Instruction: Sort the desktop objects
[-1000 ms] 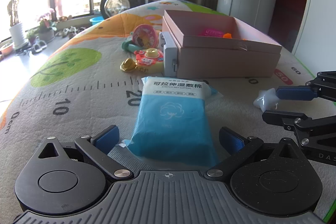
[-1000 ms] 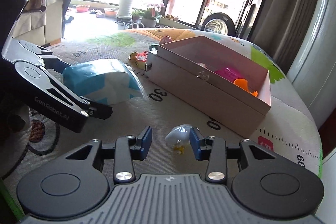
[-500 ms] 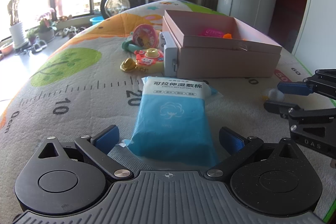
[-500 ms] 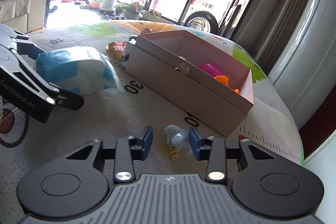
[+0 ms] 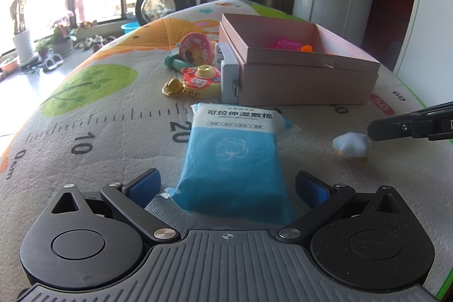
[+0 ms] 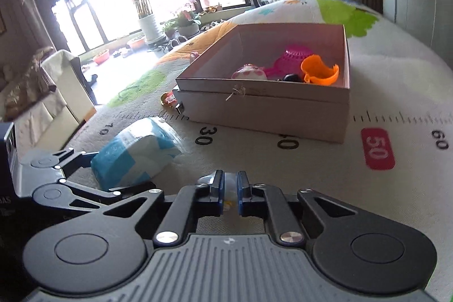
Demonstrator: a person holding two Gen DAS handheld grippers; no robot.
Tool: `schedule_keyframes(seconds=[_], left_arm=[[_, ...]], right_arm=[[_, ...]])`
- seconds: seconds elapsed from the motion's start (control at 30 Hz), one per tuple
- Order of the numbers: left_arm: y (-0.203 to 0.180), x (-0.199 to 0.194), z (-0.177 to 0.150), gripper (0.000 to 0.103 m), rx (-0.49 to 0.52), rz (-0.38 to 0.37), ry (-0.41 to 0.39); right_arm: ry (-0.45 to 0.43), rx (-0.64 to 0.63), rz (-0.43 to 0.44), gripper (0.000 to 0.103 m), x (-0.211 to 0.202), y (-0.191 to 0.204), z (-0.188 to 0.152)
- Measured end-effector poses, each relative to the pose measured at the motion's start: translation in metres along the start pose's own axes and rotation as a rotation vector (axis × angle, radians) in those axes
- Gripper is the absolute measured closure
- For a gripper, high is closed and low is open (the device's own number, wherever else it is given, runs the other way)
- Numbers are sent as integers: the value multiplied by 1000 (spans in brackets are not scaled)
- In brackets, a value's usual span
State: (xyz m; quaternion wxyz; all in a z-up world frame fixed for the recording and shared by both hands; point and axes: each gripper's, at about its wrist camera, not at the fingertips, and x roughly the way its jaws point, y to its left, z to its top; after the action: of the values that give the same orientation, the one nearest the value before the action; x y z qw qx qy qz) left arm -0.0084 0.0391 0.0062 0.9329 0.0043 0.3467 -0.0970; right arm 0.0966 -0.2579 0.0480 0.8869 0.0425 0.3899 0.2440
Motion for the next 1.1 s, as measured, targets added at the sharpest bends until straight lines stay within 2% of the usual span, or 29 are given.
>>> schedule_keyframes(seconds=[0.1, 0.17, 0.23, 0.3, 0.37, 0.43, 0.47, 0.57, 0.67, 0.77, 0.8, 0.87, 1.0, 1.1], left_arm=[[0, 0, 0, 0, 1, 1, 0], [0, 0, 0, 0, 1, 1, 1], [0, 0, 0, 0, 3, 3, 1], [0, 0, 0, 0, 1, 1, 1], [0, 0, 0, 0, 1, 0, 0], [0, 0, 0, 0, 0, -1, 0], [0, 0, 0, 0, -1, -1, 0], [0, 0, 0, 0, 1, 1, 1], [0, 0, 0, 0, 0, 0, 0], [0, 0, 0, 0, -3, -2, -1], [0, 0, 0, 0, -4, -3, -1], [0, 0, 0, 0, -5, -3, -1], [0, 0, 0, 0, -4, -3, -1], [0, 0, 0, 0, -4, -3, -1]], right_arm=[[-1, 52, -59, 94, 6, -11, -3], [-18, 31, -106, 93, 5, -12, -5], [-48, -50, -121, 92, -1, -2, -10], [-55, -96, -80, 88, -5, 8, -13], [-59, -124, -38, 79, -5, 16, -13], [-71, -161, -32, 67, -2, 26, -15], [-79, -188, -36, 66, -1, 31, -16], [-98, -331, -77, 62, 4, 54, -24], [-100, -477, -170, 62, 14, 73, -34], [-85, -535, -211, 64, 23, 77, -39], [-74, -530, -211, 74, 25, 76, -39], [-53, -442, -163, 75, 21, 67, -32], [25, -112, 13, 75, 13, 25, -7], [57, 87, 96, 75, 11, -9, 2]])
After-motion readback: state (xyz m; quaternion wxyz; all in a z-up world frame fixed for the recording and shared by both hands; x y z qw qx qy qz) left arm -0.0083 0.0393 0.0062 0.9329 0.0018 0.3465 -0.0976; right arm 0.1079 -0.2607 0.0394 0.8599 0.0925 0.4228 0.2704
